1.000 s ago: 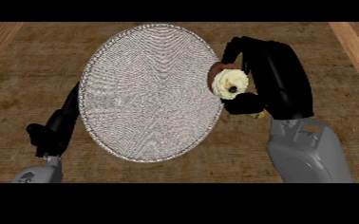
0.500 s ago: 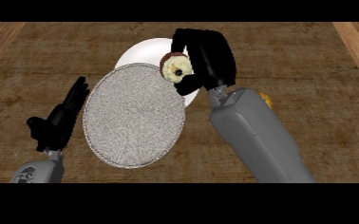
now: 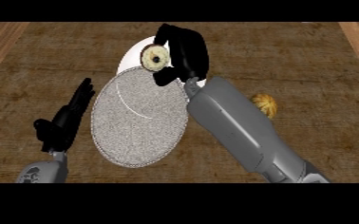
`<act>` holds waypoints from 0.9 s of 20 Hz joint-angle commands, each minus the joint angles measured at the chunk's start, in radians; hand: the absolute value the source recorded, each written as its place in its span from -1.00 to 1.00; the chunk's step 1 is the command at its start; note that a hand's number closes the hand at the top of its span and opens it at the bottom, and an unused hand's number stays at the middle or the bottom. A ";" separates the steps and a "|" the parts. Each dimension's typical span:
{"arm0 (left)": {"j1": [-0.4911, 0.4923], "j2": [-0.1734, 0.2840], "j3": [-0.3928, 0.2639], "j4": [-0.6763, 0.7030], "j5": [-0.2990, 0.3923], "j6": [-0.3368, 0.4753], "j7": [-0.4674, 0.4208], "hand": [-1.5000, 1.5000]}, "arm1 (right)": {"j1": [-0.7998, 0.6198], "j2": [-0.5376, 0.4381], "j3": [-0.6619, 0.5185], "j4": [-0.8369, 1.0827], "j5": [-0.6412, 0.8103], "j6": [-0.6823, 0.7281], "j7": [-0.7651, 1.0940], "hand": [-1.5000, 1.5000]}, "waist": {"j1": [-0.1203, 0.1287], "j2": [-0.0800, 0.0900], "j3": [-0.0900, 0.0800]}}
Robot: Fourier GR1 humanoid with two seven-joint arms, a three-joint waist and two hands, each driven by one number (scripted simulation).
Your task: Pick the cupcake from the placemat and place it in the plate
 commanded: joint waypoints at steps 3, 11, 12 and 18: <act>0.005 -0.009 -0.004 0.023 -0.009 -0.008 -0.035 0.00 | -0.091 0.001 0.113 0.221 -0.160 -0.193 0.062 -1.00 | 0.021 0.006 -0.001; -0.039 -0.033 -0.013 0.015 -0.023 0.018 -0.004 0.00 | -0.086 0.001 0.098 0.231 -0.394 -0.390 -0.086 -1.00 | 0.020 0.008 0.000; 0.010 0.002 0.005 -0.017 -0.004 -0.010 -0.001 0.00 | -0.039 0.001 0.040 0.194 -0.399 -0.416 -0.137 -1.00 | 0.002 0.002 0.001; -0.002 0.003 0.037 0.015 0.004 0.003 -0.026 0.00 | 0.061 0.001 -0.115 0.092 -0.589 -0.412 -0.367 -1.00 | -0.025 0.003 0.002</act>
